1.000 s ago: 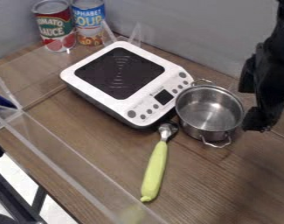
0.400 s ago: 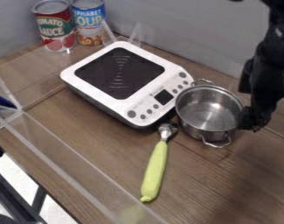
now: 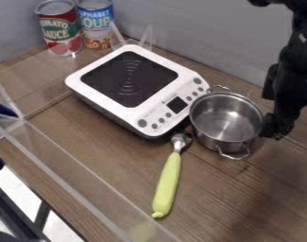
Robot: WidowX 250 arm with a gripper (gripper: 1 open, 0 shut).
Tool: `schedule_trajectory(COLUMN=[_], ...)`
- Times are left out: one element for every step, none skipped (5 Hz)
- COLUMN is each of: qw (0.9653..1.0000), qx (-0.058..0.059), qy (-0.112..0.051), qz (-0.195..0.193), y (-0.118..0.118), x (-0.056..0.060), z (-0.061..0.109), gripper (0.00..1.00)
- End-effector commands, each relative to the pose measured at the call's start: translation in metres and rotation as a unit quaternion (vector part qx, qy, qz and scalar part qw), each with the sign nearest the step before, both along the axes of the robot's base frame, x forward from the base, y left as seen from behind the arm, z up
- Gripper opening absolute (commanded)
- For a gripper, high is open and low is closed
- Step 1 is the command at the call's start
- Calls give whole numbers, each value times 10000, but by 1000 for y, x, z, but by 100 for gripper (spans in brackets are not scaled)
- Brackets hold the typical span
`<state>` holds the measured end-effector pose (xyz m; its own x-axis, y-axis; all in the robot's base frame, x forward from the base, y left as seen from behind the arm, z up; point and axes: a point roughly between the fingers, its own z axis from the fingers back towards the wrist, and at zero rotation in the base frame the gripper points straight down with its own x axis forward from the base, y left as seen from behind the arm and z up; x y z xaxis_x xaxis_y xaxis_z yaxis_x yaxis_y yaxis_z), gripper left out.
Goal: Remove silver pot from the white and black stove top and place it on the table
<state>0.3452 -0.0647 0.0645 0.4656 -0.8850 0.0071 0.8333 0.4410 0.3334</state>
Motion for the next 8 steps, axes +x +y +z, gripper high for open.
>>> schedule_trajectory(qw=[9993, 9985, 9989, 9992, 9987, 9992, 9995, 9996], qx=[-49, -18, 1, 2, -26, -62, -117, -150], qy=[-323, -356, -386, -393, -336, -308, -276, -246], qz=[-191, -404, -259, -122, -376, -244, -118, -12], y=[6, 4, 5, 5, 2, -5, -12, -19], x=[-1, -8, -12, -16, -22, -22, -23, -23], z=[20, 21, 23, 24, 9, 1, -8, -18], gripper=[100, 100, 100, 100, 100, 100, 100, 100])
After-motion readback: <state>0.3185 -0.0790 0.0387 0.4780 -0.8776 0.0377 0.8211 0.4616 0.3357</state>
